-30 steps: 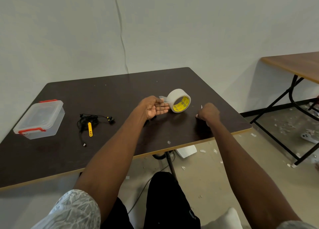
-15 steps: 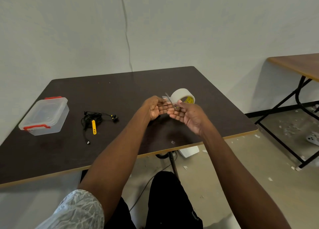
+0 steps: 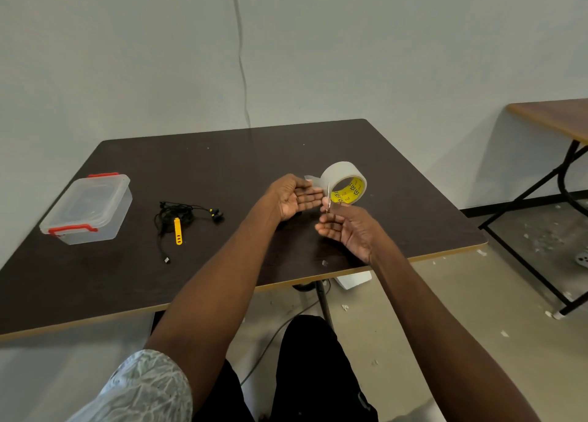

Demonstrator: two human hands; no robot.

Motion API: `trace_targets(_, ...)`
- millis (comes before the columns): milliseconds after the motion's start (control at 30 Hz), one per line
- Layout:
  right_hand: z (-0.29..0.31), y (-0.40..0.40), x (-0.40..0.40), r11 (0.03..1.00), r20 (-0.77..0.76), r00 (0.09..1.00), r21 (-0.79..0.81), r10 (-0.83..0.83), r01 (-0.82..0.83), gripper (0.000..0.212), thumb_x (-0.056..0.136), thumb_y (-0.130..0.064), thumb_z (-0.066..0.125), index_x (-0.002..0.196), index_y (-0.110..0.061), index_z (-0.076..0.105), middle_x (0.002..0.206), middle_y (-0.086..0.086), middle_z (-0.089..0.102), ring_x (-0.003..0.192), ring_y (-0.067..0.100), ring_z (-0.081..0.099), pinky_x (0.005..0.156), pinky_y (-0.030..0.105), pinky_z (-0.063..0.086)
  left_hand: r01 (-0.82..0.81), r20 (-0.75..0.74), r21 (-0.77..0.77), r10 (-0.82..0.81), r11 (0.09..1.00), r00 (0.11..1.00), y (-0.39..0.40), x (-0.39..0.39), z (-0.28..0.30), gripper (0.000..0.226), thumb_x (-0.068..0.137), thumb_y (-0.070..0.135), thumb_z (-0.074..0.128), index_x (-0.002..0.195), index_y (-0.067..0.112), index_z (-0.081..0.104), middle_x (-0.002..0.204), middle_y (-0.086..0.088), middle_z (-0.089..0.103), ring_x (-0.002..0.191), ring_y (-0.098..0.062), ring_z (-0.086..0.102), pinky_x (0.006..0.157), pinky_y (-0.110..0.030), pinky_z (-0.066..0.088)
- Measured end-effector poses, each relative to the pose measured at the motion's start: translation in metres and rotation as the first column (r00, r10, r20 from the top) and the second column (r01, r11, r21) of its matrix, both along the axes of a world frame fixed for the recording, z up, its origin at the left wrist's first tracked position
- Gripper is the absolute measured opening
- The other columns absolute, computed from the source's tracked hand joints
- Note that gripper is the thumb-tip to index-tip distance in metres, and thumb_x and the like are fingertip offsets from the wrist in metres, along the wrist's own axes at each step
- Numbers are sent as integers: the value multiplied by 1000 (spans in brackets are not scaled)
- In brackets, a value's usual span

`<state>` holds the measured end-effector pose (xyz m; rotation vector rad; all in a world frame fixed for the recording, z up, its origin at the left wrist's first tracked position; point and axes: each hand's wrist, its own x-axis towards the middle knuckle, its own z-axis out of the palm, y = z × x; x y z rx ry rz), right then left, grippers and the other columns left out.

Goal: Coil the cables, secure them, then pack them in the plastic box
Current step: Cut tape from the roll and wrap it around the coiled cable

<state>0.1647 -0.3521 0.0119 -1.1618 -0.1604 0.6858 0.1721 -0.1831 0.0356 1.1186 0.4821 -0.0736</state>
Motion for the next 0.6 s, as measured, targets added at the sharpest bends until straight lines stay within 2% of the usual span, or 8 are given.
trace_targets(67, -3, -1, 3, 993, 88, 995, -108, 45, -35, 34, 97, -30, 57, 103, 2, 63, 76, 13, 66, 66, 23, 69, 63, 29, 59, 5, -6, -4, -5, 1000, 1000, 1, 1, -1, 11, 92, -1, 47, 93, -3, 58, 95, -23, 68, 90, -33, 68, 83, -43, 54)
trace_targets(133, -3, -4, 8, 982, 123, 984, -156, 127, -107, 39, 98, -30, 53, 110, 6, 62, 79, 15, 65, 68, 25, 67, 65, 30, 58, 2, -16, -9, -2, 1000, 1000, 3, 2, -3, 11, 91, -1, 48, 95, -3, 58, 96, -23, 69, 93, -35, 67, 86, -46, 54)
trace_targets(233, -2, -7, 12, 958, 114, 958, -145, 263, -246, 29, 95, -19, 53, 109, 5, 60, 82, 15, 65, 70, 25, 67, 66, 29, 57, -1, -28, -6, 1, 1000, 1000, 5, 4, -4, 12, 91, 0, 49, 99, -3, 58, 101, -24, 68, 99, -35, 66, 87, -46, 54)
trace_targets(333, -5, -8, 17, 954, 137, 949, -141, 283, -265, 14, 94, -9, 54, 102, 0, 61, 80, 14, 61, 67, 23, 64, 61, 27, 55, 1, -30, -5, -2, 1000, 1000, 3, 6, -2, 15, 90, 0, 50, 103, -3, 58, 106, -24, 67, 104, -35, 65, 86, -46, 54)
trace_targets(400, -5, -8, 20, 948, 160, 943, -180, 292, -264, 16, 94, -16, 57, 100, -2, 61, 77, 10, 58, 64, 20, 59, 58, 27, 51, 5, -30, 0, -5, 1000, 1000, 3, 6, -1, 13, 90, 0, 50, 99, -2, 59, 103, -23, 68, 102, -35, 66, 82, -45, 55)
trace_targets(467, -5, -6, 21, 939, 150, 941, -218, 303, -267, 27, 95, -29, 56, 98, -4, 62, 74, 7, 58, 62, 17, 56, 55, 25, 47, 6, -29, 0, -6, 1000, 1000, 3, 7, -1, 10, 90, 0, 50, 94, -1, 60, 97, -22, 69, 93, -33, 68, 77, -44, 56)
trace_targets(600, -6, -5, 28, 928, 123, 936, -228, 328, -295, 41, 99, -39, 45, 98, -2, 64, 75, 8, 59, 61, 17, 57, 53, 24, 46, 4, -29, -19, -5, 1000, 1000, 3, 7, -3, 10, 89, -1, 51, 90, -1, 60, 92, -22, 70, 87, -34, 69, 80, -46, 56)
